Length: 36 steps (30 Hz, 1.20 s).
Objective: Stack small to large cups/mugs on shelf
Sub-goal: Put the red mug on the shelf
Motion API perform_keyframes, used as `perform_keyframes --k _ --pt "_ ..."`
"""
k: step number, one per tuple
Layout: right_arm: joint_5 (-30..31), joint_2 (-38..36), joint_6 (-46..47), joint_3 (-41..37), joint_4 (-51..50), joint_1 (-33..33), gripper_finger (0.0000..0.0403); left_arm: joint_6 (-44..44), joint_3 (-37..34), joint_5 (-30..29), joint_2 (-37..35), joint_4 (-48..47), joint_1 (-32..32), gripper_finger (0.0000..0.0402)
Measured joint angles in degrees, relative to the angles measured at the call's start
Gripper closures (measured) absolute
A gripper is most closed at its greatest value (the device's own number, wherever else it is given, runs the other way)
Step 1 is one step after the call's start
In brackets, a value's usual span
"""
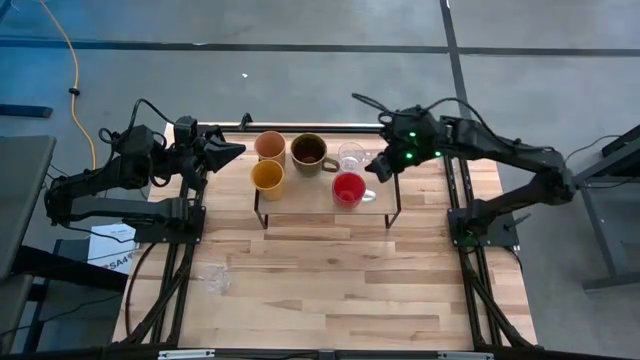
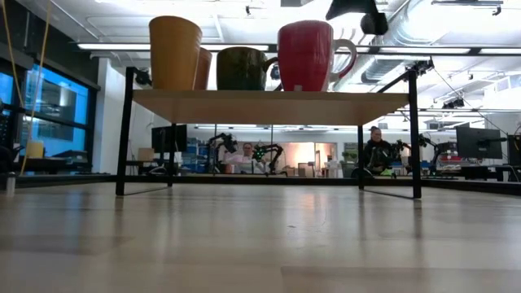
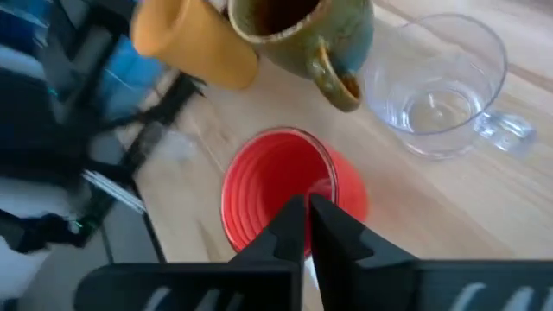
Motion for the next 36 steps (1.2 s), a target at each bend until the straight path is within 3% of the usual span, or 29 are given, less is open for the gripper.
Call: perform_keyframes --k 4,8,16,30,36 --pt "2.5 7.3 -4.3 8.0 -9.1 1.2 0.0362 0.0 0.0 0.0 0.0 0.0 0.0 0.0399" --pt "10.0 14.5 -6.7 16.0 -18.9 2.4 0.0304 0.0 0.0 0.0 0.0 0.0 0.0 0.0399" --pt "10.3 21.1 -9.3 25.8 -25.2 4.6 0.0223 0.0 0.0 0.0 0.0 0.0 0.0 0.0399" --pt "10.0 21.4 -7.1 18.7 -25.8 5.6 0.0218 -0.2 0.0 0.5 0.0 0.0 0.0 0.0399" --pt "10.0 21.4 -7.2 17.6 -22.9 6.0 0.0243 -0.2 0.0 0.5 0.0 0.0 0.0 0.0399"
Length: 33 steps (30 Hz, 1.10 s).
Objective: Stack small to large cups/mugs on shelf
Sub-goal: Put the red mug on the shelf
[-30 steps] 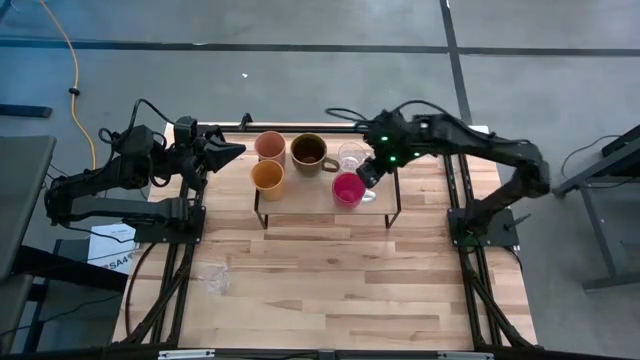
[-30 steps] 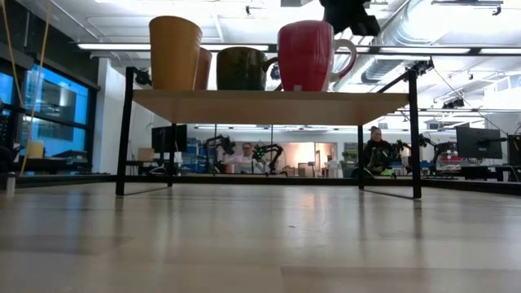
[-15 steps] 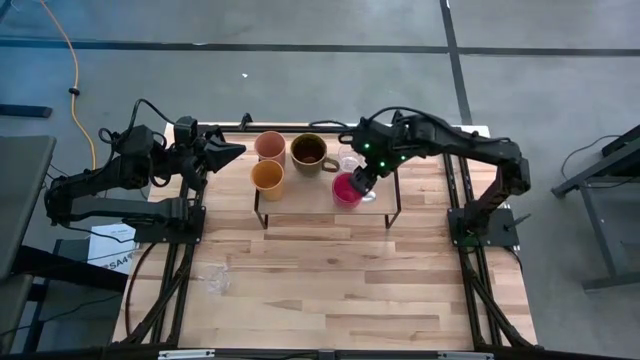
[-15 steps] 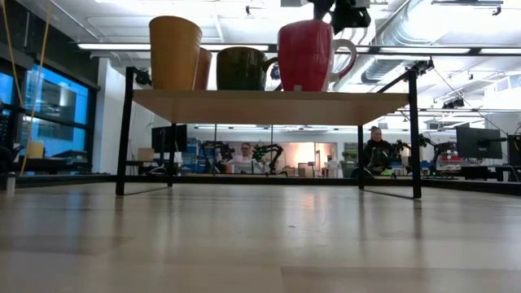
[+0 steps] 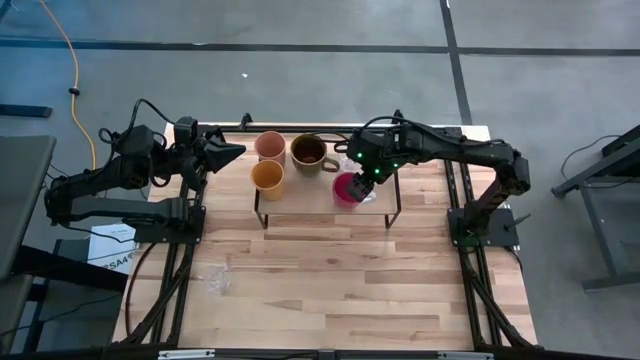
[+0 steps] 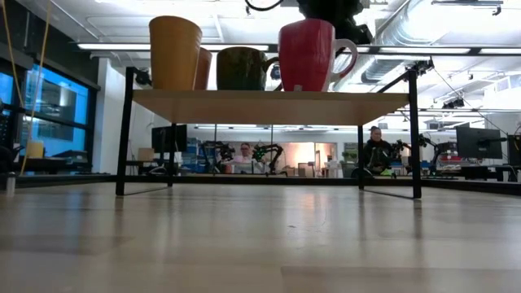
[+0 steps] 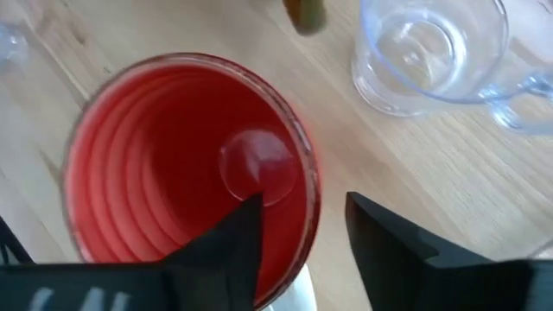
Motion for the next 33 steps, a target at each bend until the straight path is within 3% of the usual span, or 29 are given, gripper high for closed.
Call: perform_keyframes --k 10,16,21,26,33 --pt "-0.4 0.0 -3.3 -0.1 1.9 0.1 0.0392 0.0 0.0 0.0 0.0 0.0 0.0 0.0399" --pt "-4.2 -0.1 -1.9 -0.1 11.0 0.2 0.0398 0.0 0.0 0.0 0.0 0.0 0.0 0.0399" --pt "-3.9 1.1 1.3 1.1 14.9 1.2 0.04 0.0 0.0 0.0 0.0 0.0 0.0 0.0399" --pt "-0.4 6.5 -0.5 12.3 10.8 3.1 0.0401 0.0 0.0 -0.2 0.0 0.0 0.0 0.0399" --pt "3.9 17.9 -4.3 29.0 -3.7 3.8 0.0402 0.0 0.0 -0.2 0.0 0.0 0.0 0.0399"
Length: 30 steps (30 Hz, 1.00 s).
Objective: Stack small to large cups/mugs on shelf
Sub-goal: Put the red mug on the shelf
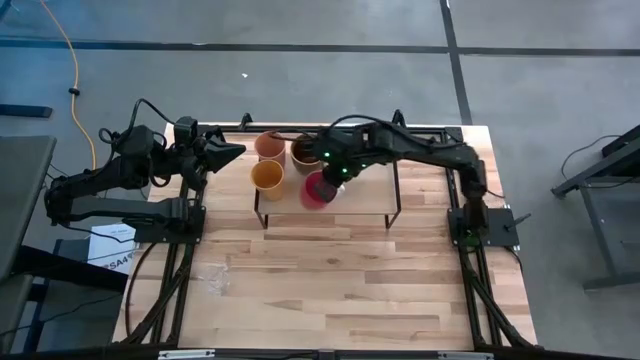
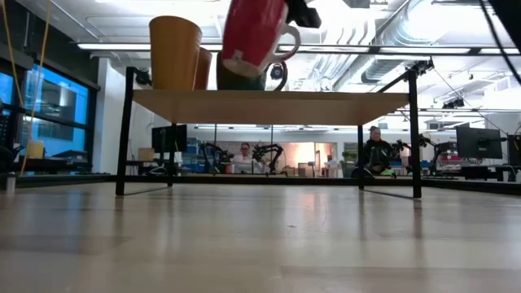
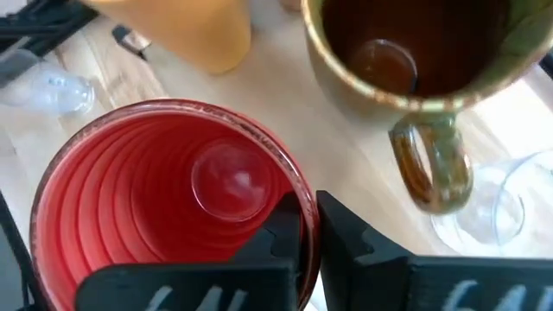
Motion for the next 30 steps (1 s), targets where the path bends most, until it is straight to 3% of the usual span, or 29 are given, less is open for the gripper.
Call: perform_keyframes --k 6,24,30 --pt "2.4 6.3 0.2 7.0 -6.0 0.0 0.0402 0.0 0.0 0.0 0.0 0.0 0.0 0.0399" --pt "3.7 6.7 5.3 4.6 -3.7 0.0 0.0402 0.0 0.0 0.0 0.0 0.0 0.0 0.0399" --pt "3.7 6.7 6.2 4.6 -3.6 0.0 0.0381 0.1 0.0 0.0 0.0 0.0 0.0 0.0399"
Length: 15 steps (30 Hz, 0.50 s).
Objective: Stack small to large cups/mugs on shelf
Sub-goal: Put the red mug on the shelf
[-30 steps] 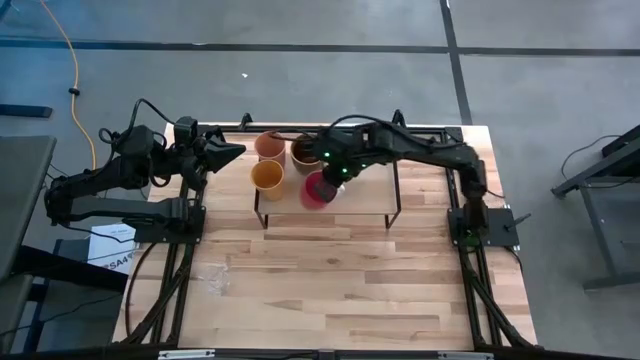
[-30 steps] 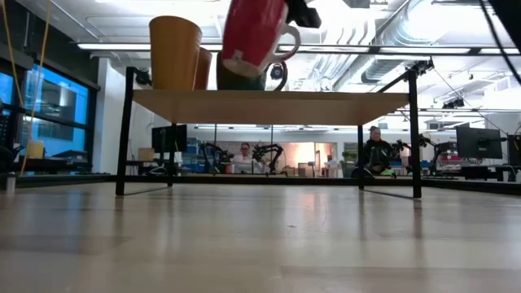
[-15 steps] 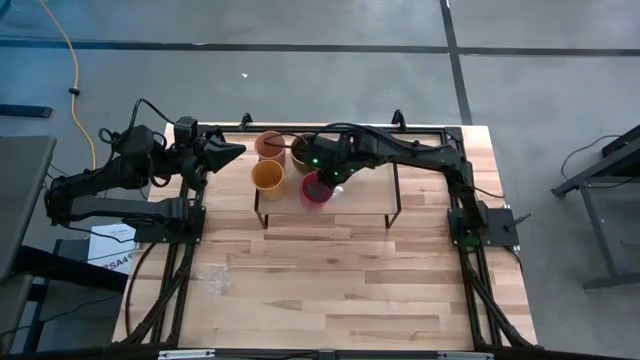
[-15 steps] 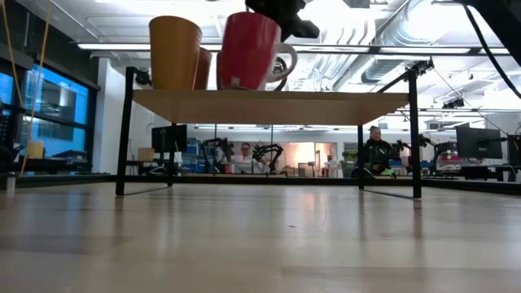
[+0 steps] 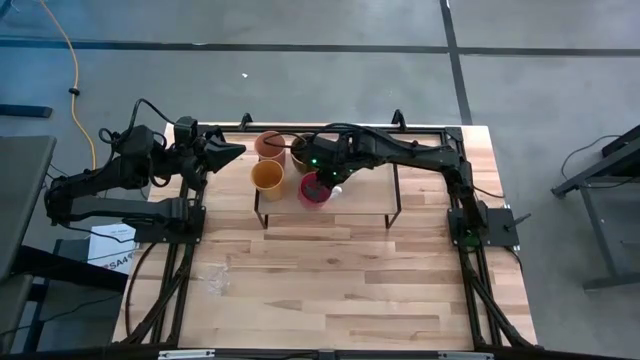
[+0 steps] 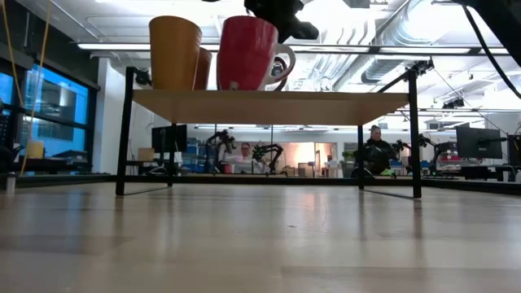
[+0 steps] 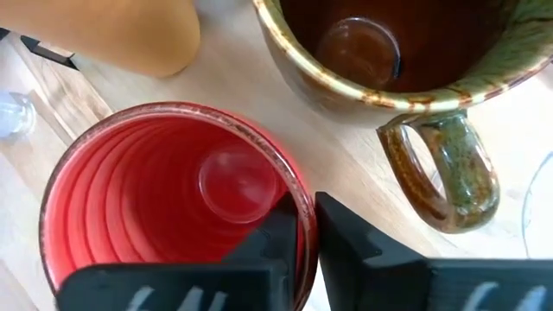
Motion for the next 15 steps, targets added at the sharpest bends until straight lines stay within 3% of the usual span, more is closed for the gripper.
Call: perform_keyframes --k 15 --pt "0.0 0.0 0.0 0.0 3.8 0.0 0.0307 0.1 0.0 0.0 0.0 0.0 0.0 0.0399"
